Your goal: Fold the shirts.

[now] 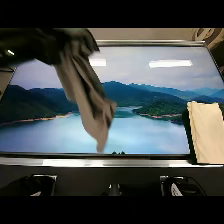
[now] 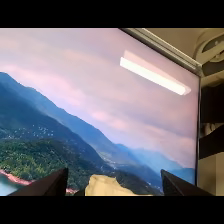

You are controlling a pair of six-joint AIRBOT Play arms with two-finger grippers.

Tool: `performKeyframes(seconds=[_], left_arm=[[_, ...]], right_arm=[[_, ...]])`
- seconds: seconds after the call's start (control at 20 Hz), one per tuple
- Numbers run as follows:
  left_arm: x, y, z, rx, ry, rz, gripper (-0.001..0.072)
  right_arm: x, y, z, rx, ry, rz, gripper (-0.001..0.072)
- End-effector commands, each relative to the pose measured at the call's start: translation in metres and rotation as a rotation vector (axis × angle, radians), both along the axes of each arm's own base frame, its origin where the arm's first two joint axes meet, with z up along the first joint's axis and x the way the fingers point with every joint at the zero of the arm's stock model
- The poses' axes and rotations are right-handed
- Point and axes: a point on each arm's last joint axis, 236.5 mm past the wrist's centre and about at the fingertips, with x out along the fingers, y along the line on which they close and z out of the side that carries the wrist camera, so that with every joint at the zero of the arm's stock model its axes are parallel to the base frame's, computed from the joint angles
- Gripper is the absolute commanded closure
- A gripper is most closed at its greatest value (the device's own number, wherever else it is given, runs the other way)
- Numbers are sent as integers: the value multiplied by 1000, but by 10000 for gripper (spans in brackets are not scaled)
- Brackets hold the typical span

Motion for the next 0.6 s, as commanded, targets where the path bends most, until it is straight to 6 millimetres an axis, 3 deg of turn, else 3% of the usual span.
performKeyframes(seconds=[0.0,0.1,0.2,0.25,0.3,0.35,0.45,0.55], left_arm=[[-10,-33,-129,131,252,-37,681],[-6,-32,-225,244,391,-23,680],[-8,-22,-297,316,551,18,676],[-9,-18,-318,349,617,29,532],[-8,-10,-328,380,672,46,145],[-5,2,-329,407,711,70,-13],[1,37,-311,464,739,77,-13],[-16,70,-297,501,800,65,-13]], right_arm=[[-33,0,-32,15,179,-13,110],[-32,3,-76,56,366,-18,111],[-19,15,-124,111,515,23,108],[-12,26,-148,152,578,54,99],[-6,38,-175,203,645,89,67],[-4,50,-199,248,709,128,29],[-12,73,-248,340,855,196,30],[-34,94,-290,434,994,253,35]])
